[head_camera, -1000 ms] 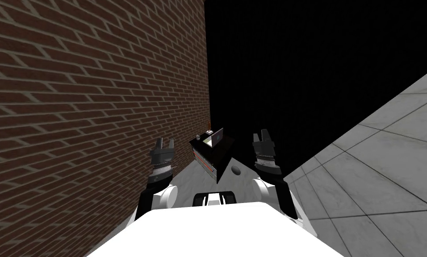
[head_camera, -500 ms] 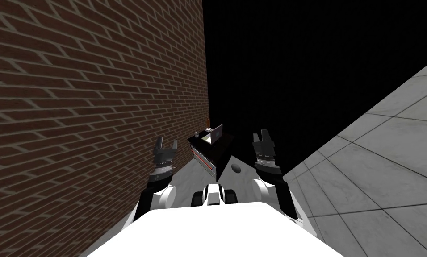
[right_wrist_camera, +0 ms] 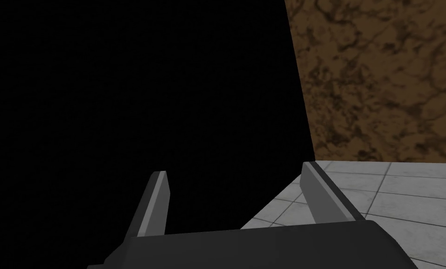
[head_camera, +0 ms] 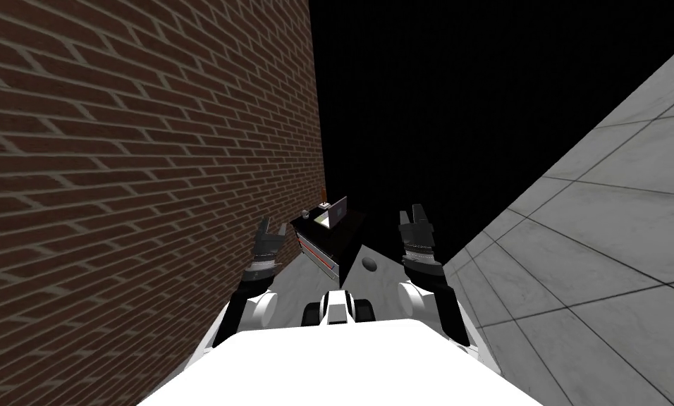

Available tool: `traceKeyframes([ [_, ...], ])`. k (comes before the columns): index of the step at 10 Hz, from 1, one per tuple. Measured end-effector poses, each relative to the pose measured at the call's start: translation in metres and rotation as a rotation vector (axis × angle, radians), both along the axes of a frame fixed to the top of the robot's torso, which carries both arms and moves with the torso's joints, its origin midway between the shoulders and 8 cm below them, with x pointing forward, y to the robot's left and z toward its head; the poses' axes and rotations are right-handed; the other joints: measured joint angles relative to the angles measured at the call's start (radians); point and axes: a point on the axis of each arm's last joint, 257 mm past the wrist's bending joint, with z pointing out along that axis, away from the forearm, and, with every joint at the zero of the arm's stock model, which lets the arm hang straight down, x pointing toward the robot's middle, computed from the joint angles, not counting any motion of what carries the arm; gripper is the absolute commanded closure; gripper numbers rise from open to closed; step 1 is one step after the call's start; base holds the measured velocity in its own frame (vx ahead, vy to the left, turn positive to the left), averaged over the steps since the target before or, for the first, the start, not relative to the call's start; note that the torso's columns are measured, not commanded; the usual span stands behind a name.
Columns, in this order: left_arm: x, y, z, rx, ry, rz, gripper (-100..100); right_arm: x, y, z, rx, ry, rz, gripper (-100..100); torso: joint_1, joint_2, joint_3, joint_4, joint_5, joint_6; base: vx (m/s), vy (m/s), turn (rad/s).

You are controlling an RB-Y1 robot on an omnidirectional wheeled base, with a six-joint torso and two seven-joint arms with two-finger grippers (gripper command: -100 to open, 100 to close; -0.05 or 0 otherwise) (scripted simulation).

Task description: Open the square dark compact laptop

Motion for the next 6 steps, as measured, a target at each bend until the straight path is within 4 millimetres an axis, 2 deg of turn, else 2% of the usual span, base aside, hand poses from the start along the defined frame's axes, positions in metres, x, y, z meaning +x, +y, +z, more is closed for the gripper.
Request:
traceKeyframes([
  [6, 0.039, -0.008, -0.042, 0.094, 0.111, -0.016, -100, 0.0, 0.0, 0.0, 0.0, 0.0, 0.0, 0, 0.0, 0.001, 0.0, 0.0, 0.0, 0.0, 0.029, 0.032, -0.182],
])
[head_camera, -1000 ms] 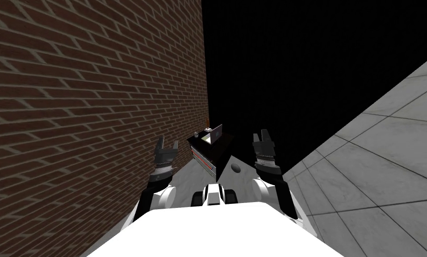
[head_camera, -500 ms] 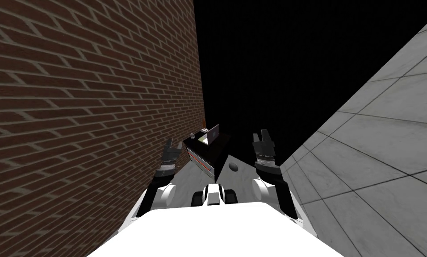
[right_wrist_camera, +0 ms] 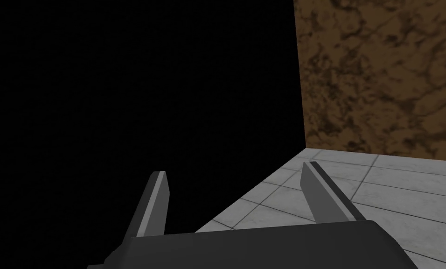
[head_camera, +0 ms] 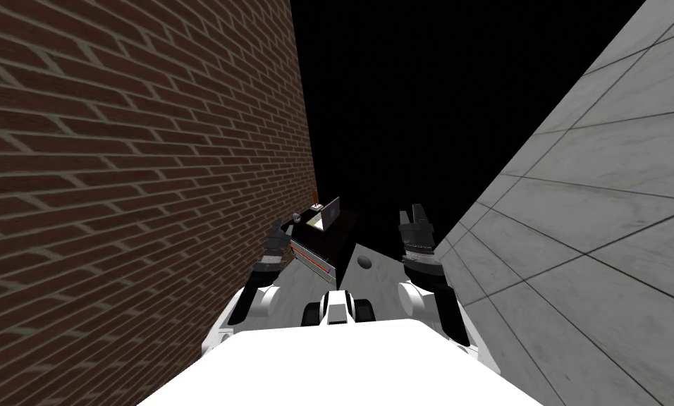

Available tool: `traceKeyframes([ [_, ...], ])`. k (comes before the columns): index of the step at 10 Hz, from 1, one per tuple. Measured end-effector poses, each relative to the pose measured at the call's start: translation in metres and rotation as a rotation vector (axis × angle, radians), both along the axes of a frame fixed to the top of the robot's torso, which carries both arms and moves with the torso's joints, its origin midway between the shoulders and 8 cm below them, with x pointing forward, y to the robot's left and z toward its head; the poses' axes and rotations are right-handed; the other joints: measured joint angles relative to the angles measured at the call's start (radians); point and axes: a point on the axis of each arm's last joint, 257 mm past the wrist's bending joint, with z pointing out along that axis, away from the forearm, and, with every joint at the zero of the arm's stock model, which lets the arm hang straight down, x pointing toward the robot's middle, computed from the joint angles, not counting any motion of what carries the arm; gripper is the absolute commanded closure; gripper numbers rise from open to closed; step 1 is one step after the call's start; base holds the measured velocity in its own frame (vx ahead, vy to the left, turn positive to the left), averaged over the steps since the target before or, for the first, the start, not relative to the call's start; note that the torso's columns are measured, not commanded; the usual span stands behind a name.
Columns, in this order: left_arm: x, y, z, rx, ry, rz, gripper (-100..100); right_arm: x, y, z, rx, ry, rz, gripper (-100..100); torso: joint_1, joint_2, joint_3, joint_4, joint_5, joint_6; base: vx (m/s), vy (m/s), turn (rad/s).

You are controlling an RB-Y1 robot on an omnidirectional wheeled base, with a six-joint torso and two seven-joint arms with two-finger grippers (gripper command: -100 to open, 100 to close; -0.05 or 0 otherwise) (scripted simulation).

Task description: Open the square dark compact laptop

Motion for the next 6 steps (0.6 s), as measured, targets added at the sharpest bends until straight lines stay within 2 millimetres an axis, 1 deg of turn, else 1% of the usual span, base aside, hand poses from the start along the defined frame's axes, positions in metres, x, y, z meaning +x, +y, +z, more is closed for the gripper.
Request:
traceKeyframes([
  [3, 0.022, -0.002, -0.021, 0.045, 0.057, 0.0, -100, 0.0, 0.0, 0.0, 0.0, 0.0, 0.0, 0, -0.001, 0.0, 0.0, 0.0, 0.0, 0.0, 0.027, 0.038, -0.218],
  [6, 0.042, -0.003, -0.047, 0.097, 0.117, 0.002, -100, 0.0, 0.0, 0.0, 0.0, 0.0, 0.0, 0, 0.0, 0.0, 0.0, 0.0, 0.0, 0.0, 0.026, 0.04, -0.194],
])
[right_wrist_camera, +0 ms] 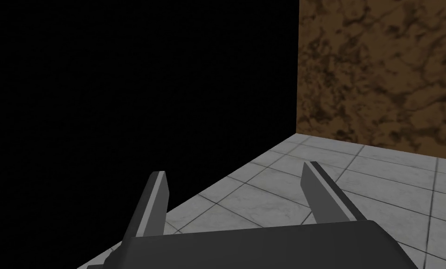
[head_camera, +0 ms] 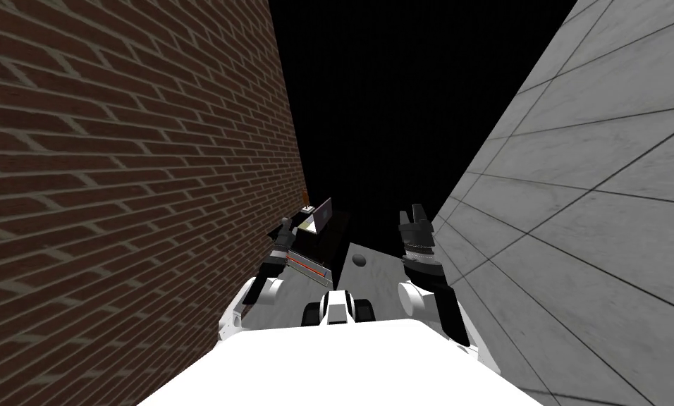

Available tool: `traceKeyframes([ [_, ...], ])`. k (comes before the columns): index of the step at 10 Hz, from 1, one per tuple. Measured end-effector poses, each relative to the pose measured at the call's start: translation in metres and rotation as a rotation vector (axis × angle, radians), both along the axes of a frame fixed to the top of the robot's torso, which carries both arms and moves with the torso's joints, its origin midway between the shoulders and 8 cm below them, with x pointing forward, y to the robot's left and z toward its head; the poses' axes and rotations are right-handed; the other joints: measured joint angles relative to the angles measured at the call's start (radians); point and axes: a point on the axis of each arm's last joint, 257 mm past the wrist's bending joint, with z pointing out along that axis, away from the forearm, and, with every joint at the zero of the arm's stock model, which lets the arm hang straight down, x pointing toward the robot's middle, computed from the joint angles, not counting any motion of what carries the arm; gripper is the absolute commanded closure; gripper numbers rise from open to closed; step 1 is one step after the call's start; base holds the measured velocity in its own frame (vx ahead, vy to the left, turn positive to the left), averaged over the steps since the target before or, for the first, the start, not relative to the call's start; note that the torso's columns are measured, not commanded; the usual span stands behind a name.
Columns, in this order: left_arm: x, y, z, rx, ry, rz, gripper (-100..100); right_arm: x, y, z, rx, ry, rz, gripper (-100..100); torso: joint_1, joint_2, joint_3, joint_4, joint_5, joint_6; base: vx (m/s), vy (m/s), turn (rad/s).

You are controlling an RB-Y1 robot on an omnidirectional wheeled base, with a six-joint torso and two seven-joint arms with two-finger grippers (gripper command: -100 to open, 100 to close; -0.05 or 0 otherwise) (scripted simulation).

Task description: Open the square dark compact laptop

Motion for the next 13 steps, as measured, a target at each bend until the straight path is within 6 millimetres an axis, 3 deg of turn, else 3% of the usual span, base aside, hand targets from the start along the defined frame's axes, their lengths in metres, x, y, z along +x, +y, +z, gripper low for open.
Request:
traceKeyframes([
  [7, 0.044, 0.011, -0.052, 0.136, 0.132, 0.019, -100, 0.0, 0.0, 0.0, 0.0, 0.0, 0.0, 0, 0.001, 0.0, 0.0, 0.0, 0.0, 0.0, 0.021, 0.035, -0.194],
  [13, 0.078, 0.042, -0.09, 0.29, 0.248, 0.061, -100, 0.0, 0.0, 0.0, 0.0, 0.0, 0.0, 0, 0.0, 0.0, 0.0, 0.0, 0.0, 0.0, 0.014, 0.044, -0.186],
])
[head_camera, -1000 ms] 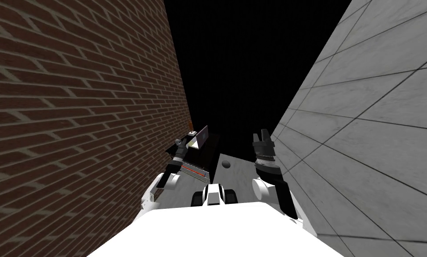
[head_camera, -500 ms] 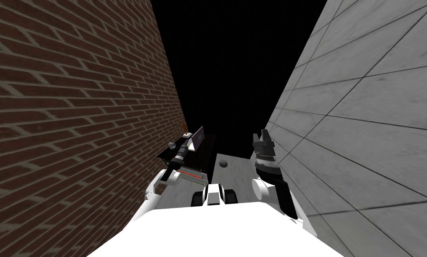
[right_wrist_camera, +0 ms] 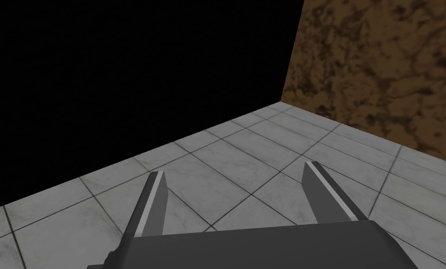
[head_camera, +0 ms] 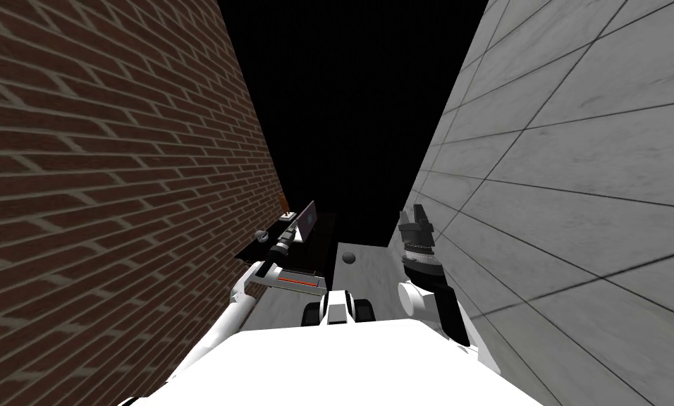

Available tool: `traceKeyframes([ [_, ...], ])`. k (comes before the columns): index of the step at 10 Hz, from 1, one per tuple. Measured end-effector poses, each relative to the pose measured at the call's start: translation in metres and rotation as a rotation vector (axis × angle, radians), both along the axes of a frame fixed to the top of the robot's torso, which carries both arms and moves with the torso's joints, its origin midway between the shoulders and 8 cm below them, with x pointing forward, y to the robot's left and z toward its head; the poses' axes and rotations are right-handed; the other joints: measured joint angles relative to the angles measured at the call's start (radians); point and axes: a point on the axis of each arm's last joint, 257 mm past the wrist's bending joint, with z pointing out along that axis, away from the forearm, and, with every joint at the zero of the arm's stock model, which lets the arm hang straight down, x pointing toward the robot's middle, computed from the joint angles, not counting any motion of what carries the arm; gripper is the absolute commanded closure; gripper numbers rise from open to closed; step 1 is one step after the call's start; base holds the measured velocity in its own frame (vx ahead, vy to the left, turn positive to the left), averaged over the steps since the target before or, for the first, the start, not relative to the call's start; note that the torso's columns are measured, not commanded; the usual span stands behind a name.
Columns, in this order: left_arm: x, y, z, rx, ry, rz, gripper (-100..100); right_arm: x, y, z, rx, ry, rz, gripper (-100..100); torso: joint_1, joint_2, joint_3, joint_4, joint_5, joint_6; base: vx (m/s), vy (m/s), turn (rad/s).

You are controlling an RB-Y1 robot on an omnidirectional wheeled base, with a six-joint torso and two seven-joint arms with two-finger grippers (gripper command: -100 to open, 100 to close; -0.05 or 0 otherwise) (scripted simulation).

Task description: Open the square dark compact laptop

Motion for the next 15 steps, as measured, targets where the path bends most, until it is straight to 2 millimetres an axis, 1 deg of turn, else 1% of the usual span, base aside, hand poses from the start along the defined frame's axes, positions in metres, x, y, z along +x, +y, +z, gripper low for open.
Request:
traceKeyframes([
  [3, 0.012, 0.02, -0.011, 0.067, 0.041, 0.023, -100, 0.0, 0.0, 0.0, 0.0, 0.0, 0.0, 0, 0.0, 0.001, 0.0, 0.0, 0.0, 0.0, 0.01, 0.033, -0.165],
  [5, 0.02, 0.037, -0.019, 0.121, 0.068, 0.042, -100, 0.0, 0.0, 0.0, 0.0, 0.0, 0.0, 0, 0.002, -0.002, -0.001, -0.001, 0.001, 0.0, 0.007, 0.029, -0.086],
  [6, 0.021, 0.038, -0.019, 0.125, 0.069, 0.044, -100, 0.0, 0.0, 0.0, 0.0, 0.0, 0.0, 0, 0.001, -0.002, -0.001, -0.001, 0.001, 0.0, 0.0, 0.0, 0.0],
  [7, 0.021, 0.038, -0.019, 0.124, 0.069, 0.043, 100, 0.0, 0.0, 0.0, 0.0, 0.0, 0.0, 0, 0.0, -0.001, -0.001, 0.0, 0.0, 0.0, 0.0, 0.0, 0.0],
  [8, 0.021, 0.038, -0.019, 0.124, 0.069, 0.044, 100, 0.0, 0.0, 0.0, 0.0, 0.0, 0.0, 0, 0.0, 0.0, 0.0, 0.0, 0.0, 0.0, 0.001, 0.081, -0.012],
  [10, 0.023, 0.031, -0.019, 0.038, 0.077, 0.043, 100, 0.0, 0.0, 0.0, 0.0, 0.0, 0.0, 0, 0.007, 0.0, 0.0, 0.0, 0.002, 0.0, -0.002, 0.154, -0.022],
  [14, 0.025, 0.018, -0.022, -0.16, 0.098, 0.043, 100, 0.0, 0.0, 0.0, 0.0, 0.0, 0.0, 0, -0.002, 0.0, 0.0, 0.0, 0.0, 0.0, -0.008, 0.175, -0.017],
  [15, 0.026, 0.014, -0.022, -0.22, 0.103, 0.042, 100, 0.0, 0.0, 0.0, 0.0, 0.0, 0.0, 0, -0.001, 0.0, 0.0, 0.0, 0.0, 0.0, -0.002, 0.083, -0.011],
])
